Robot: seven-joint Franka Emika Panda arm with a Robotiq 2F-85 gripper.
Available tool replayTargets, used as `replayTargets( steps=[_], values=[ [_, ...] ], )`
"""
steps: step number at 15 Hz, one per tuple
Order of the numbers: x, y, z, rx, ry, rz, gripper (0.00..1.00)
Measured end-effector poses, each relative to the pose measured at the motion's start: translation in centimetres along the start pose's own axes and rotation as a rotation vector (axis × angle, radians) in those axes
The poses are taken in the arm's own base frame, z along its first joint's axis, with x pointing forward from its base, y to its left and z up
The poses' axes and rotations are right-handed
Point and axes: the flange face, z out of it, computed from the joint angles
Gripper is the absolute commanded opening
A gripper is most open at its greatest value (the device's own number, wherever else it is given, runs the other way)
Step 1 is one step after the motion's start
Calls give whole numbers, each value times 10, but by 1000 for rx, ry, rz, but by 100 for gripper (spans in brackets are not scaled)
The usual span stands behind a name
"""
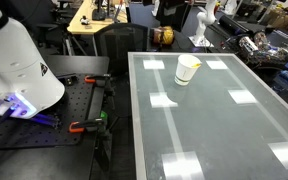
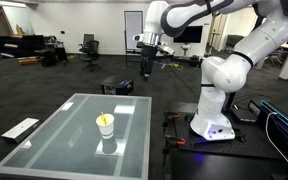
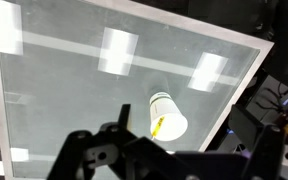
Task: Take the pen out of the white cup
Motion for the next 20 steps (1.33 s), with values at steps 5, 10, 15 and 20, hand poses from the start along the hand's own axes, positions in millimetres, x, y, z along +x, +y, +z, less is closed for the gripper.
replayTargets(
  steps=[5,10,15,20],
  values=[
    [23,-38,1,-24,37,8,100],
    [51,-79,8,-65,98,84,100],
    [74,-123,30,-103,145,262,100],
    [89,-156,58,-116,171,447,100]
  ],
)
